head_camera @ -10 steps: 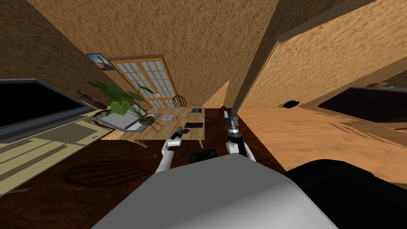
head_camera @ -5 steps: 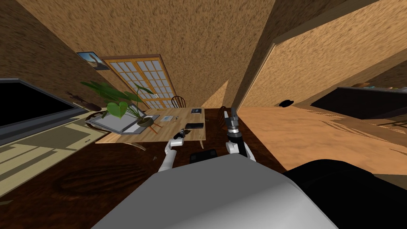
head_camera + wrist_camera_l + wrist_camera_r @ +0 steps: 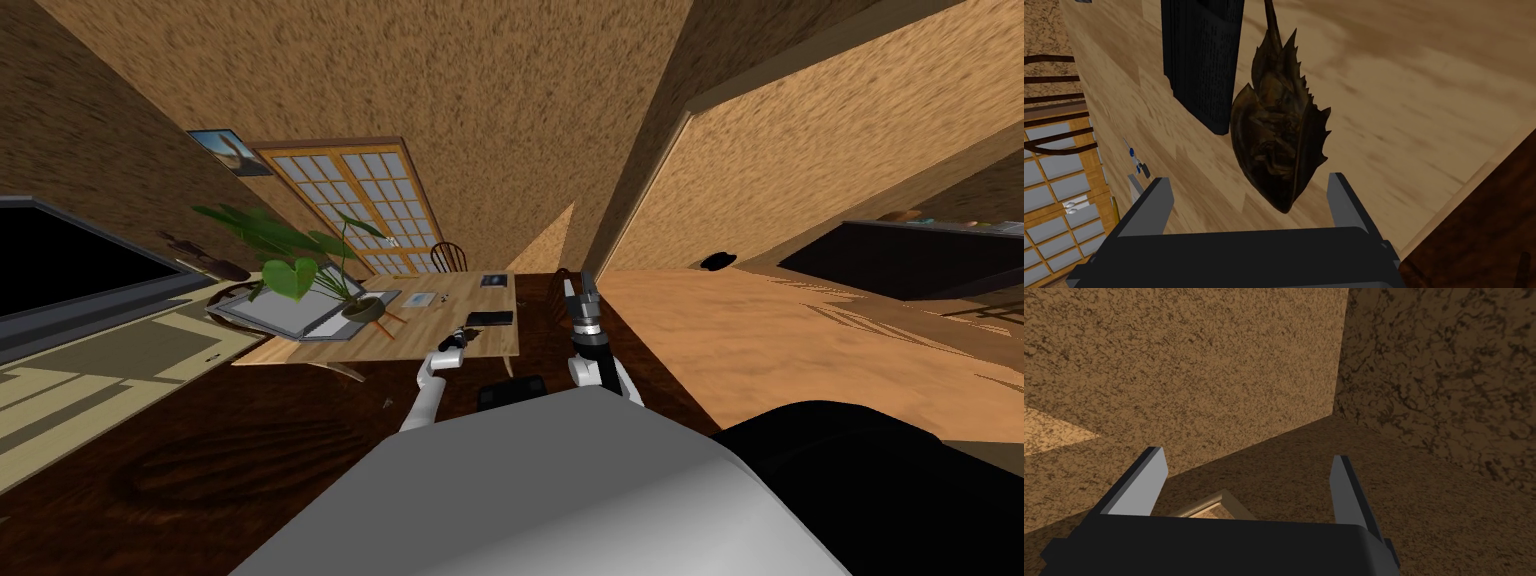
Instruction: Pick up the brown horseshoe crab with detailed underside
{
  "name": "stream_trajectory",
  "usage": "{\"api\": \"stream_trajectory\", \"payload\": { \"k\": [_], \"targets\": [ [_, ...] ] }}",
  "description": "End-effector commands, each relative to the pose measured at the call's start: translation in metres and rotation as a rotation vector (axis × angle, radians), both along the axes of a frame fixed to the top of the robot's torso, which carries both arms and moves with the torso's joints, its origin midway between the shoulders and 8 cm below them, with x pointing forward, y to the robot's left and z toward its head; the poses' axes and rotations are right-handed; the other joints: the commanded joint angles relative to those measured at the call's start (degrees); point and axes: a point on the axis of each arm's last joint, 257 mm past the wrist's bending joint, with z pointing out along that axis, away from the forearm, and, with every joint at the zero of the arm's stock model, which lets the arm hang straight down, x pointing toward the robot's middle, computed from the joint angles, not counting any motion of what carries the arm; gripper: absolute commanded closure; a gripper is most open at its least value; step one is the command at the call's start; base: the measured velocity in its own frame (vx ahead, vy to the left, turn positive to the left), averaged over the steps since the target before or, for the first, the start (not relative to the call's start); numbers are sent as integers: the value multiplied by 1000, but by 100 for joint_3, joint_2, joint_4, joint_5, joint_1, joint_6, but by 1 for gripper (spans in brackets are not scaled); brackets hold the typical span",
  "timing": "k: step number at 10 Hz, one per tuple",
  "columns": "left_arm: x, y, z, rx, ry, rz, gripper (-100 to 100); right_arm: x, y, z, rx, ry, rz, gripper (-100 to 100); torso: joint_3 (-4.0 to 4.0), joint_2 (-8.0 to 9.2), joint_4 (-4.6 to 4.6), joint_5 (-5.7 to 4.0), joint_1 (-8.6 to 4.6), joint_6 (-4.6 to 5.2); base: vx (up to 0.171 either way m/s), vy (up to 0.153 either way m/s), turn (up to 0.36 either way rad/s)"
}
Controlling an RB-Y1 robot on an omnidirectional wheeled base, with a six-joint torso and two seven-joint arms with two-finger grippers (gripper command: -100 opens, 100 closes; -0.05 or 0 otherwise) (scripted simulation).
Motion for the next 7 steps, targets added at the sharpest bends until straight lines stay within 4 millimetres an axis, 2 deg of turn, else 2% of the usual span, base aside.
{"api": "stream_trajectory", "payload": {
  "k": [1,2,3,7],
  "targets": [
    [-2,1,-6,0,-4,-1,-100,0,0,0,0,0,0,0,0,0,0,0,0,0,79,-10,0],
    [-1,1,-4,0,-1,0,-100,0,0,0,0,0,0,0,-2,-3,-1,0,-2,0,33,-5,8],
    [-1,1,-4,0,-3,-1,100,0,0,0,0,0,0,0,0,2,0,2,2,3,0,0,0],
    [-1,0,-4,2,-3,-3,100,0,0,0,0,0,0,0,7,14,3,4,6,-4,1,0,-3]
  ]
}}
